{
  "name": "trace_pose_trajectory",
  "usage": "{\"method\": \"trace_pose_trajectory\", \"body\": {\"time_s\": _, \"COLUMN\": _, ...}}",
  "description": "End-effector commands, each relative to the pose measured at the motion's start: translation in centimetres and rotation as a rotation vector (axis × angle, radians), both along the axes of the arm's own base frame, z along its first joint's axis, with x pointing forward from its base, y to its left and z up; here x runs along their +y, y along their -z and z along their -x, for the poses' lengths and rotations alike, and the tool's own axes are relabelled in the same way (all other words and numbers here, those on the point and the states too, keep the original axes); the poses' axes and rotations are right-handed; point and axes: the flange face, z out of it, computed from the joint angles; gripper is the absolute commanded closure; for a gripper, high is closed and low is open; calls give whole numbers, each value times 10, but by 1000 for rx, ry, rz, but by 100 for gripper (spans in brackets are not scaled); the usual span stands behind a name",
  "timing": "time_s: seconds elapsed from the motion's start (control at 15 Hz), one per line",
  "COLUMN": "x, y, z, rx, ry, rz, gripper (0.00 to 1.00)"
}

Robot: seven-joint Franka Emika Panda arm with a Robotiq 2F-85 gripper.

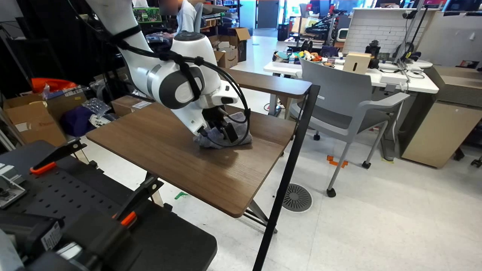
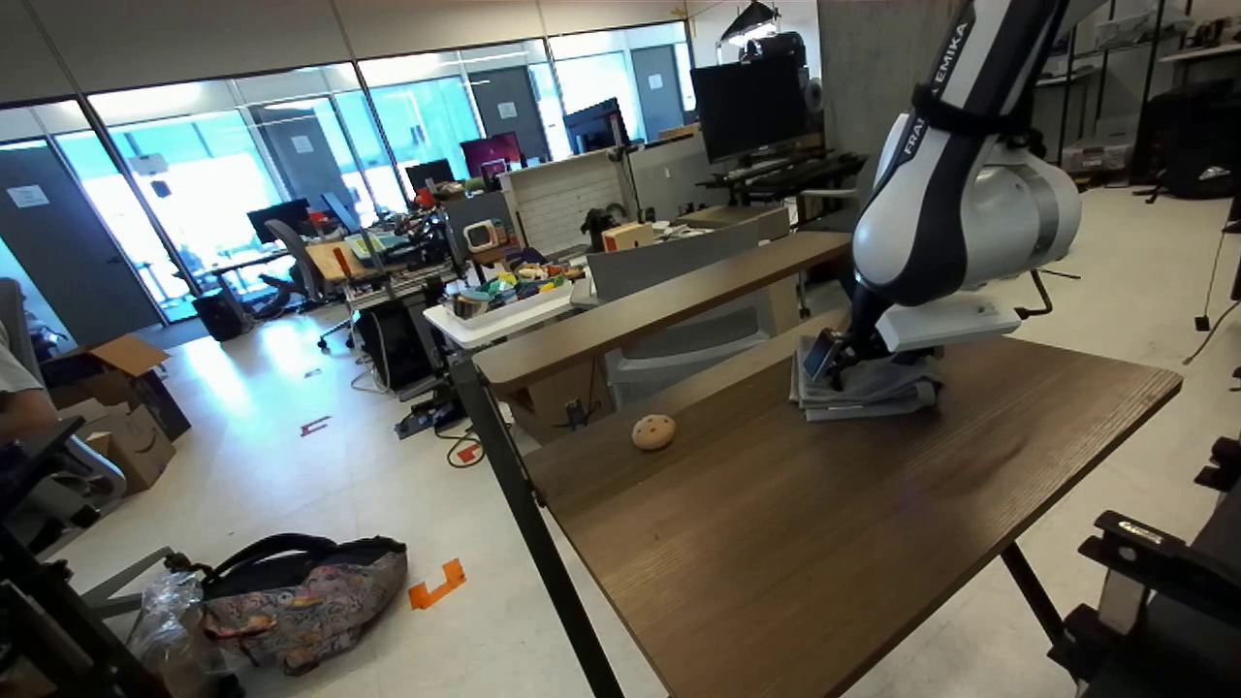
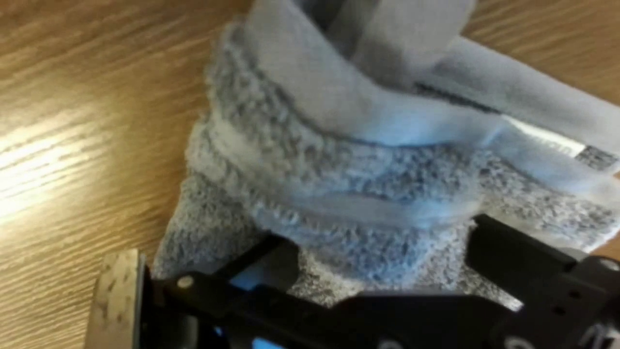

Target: Move the cookie to the left, use the grey towel to wipe the tabletop

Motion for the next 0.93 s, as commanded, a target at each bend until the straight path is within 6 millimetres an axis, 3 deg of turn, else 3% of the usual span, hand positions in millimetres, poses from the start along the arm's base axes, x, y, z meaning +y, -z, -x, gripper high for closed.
{"method": "trace_pose_trajectory", "body": {"time_s": 0.0, "x": 3, "y": 15, "z": 38, "rx": 93, "ry": -129, "rz": 23, "gripper": 0}}
{"method": "trace_pose_trajectory", "body": {"time_s": 0.27, "x": 25, "y": -3, "z": 93, "rx": 87, "ry": -356, "rz": 54, "gripper": 0}}
{"method": "trace_pose_trajectory", "body": {"time_s": 0.47, "x": 66, "y": -8, "z": 128, "rx": 41, "ry": -516, "rz": 35, "gripper": 0}}
{"method": "trace_pose_trajectory", "body": {"time_s": 0.73, "x": 146, "y": -2, "z": 143, "rx": 70, "ry": -615, "rz": -27, "gripper": 0}}
{"method": "trace_pose_trajectory", "body": {"time_s": 0.87, "x": 179, "y": -4, "z": 139, "rx": 52, "ry": -615, "rz": -41, "gripper": 0}}
